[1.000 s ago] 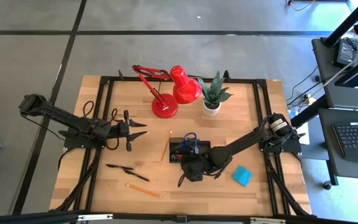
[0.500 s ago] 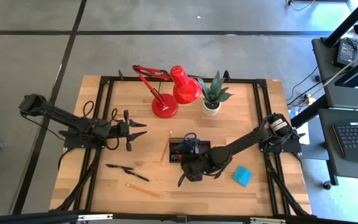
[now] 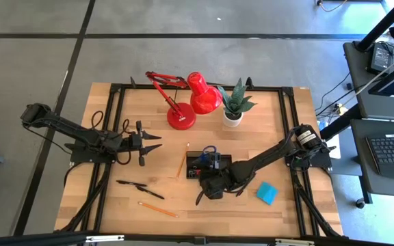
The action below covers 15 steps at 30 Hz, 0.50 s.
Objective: Pick and place office supplies into organizer
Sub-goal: Put the red eraser into the black desk organizer
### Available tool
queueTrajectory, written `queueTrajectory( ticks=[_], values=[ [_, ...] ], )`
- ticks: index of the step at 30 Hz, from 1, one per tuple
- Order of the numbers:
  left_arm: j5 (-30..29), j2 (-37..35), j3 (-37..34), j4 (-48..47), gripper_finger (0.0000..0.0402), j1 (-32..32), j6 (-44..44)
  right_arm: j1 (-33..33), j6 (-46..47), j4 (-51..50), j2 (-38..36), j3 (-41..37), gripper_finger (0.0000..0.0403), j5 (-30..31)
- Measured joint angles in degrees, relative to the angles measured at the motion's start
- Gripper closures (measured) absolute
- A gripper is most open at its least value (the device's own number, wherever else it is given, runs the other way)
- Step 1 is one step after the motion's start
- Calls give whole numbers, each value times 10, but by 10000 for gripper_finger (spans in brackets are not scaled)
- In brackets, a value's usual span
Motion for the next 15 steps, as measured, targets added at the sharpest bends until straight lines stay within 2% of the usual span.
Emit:
queueTrajectory(
  ticks=[11,15],
  values=[
    [0,0,0,0,274,0,0,0,0,0,0,0,333,0],
    [0,0,0,0,274,0,0,0,0,0,0,0,321,0]
  ],
)
